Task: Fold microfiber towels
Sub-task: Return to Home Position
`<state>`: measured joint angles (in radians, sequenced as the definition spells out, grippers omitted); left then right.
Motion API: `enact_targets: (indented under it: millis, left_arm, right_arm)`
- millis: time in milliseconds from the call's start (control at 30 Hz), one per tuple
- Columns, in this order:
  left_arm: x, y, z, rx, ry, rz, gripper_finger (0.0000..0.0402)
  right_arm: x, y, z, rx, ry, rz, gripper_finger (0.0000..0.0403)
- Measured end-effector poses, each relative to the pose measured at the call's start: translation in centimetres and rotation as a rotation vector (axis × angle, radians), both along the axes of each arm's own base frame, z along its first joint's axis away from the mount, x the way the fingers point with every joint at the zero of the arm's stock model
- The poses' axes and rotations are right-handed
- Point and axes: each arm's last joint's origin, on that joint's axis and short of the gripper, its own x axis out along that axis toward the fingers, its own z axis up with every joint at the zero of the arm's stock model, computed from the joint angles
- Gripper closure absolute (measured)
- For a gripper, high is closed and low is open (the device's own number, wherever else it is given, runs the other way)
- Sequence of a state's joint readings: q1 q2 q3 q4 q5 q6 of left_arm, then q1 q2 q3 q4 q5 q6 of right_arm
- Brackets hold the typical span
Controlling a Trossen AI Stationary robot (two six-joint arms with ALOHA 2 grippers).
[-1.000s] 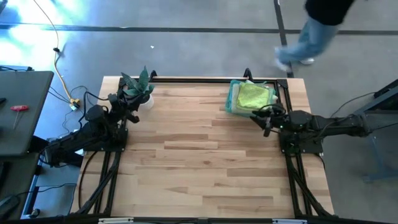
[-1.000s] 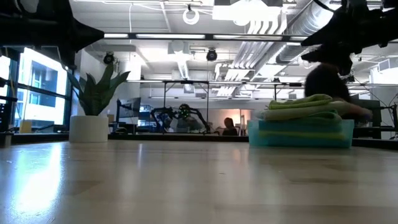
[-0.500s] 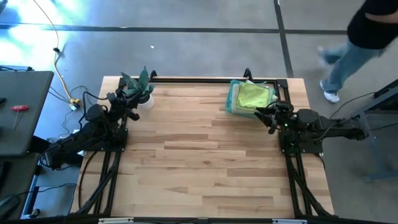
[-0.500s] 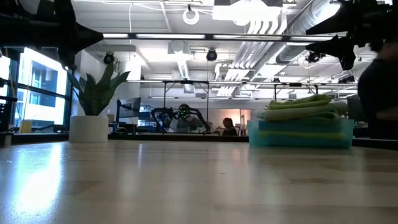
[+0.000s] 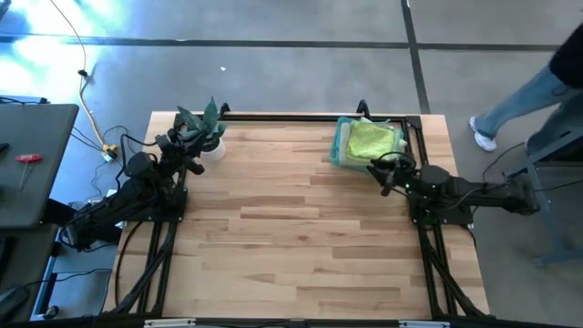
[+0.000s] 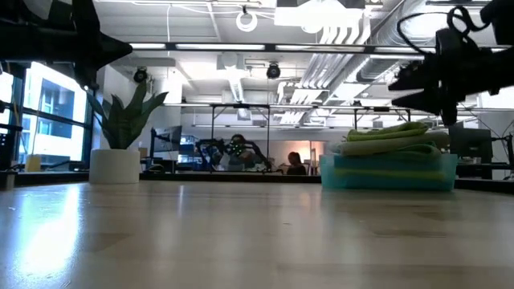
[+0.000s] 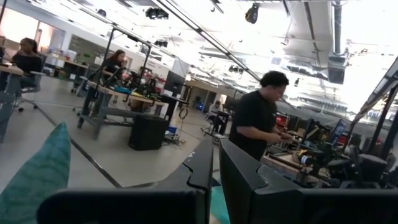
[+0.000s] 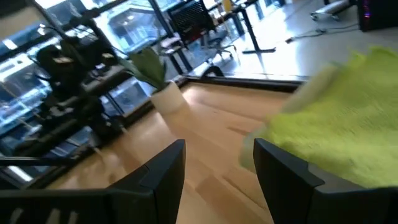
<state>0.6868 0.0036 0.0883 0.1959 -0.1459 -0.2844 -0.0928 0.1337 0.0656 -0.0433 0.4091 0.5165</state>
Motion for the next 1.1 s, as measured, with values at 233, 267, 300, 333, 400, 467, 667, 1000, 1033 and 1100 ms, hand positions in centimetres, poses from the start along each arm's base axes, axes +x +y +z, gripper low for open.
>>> enact_targets:
  millis: [233, 267, 300, 333, 400, 467, 667, 1000, 1033, 1100]
  left_arm:
    - [0.0, 0.0, 0.0, 0.001, 0.000, -0.003, 0.0382]
    - [0.0, 0.0, 0.0, 0.001, 0.000, -0.003, 0.0382]
    - [0.0, 0.0, 0.0, 0.001, 0.000, -0.003, 0.0382]
    - [0.0, 0.0, 0.0, 0.001, 0.000, -0.003, 0.0382]
    - [0.0, 0.0, 0.0, 0.001, 0.000, 0.000, 0.0382]
    - [-0.1, 0.1, 0.0, 0.002, 0.001, 0.009, 0.0382]
    - [-0.8, 0.8, 0.0, 0.003, 0.001, 0.116, 0.0382]
    - [-2.9, 2.1, 0.0, 0.002, 0.000, 0.404, 0.0382]
    - [-3.0, 2.1, 0.0, 0.001, -0.001, 0.421, 0.0382]
    - [-3.1, 2.2, 0.0, -0.001, -0.004, 0.442, 0.0382]
  right_arm:
    - [-0.5, -0.3, 0.1, -0.003, -0.087, -0.035, 0.0221]
    - [-0.6, -0.4, 0.1, -0.005, -0.098, -0.045, 0.0221]
    - [-0.7, -0.5, 0.1, -0.008, -0.117, -0.057, 0.0221]
    - [-0.7, -0.7, 0.1, -0.013, -0.144, -0.072, 0.0221]
    - [-0.8, -1.0, 0.1, -0.020, -0.181, -0.108, 0.0221]
    - [-1.0, -1.4, 0.1, -0.025, -0.184, -0.148, 0.0221]
    - [-1.6, -2.8, 0.1, -0.037, -0.171, -0.308, 0.0221]
    - [-3.3, -5.4, -0.3, -0.047, -0.124, -0.632, 0.0221]
    - [-3.5, -5.5, -0.3, -0.049, -0.126, -0.655, 0.0221]
    - [-3.8, -5.7, -0.2, -0.056, -0.136, -0.687, 0.0221]
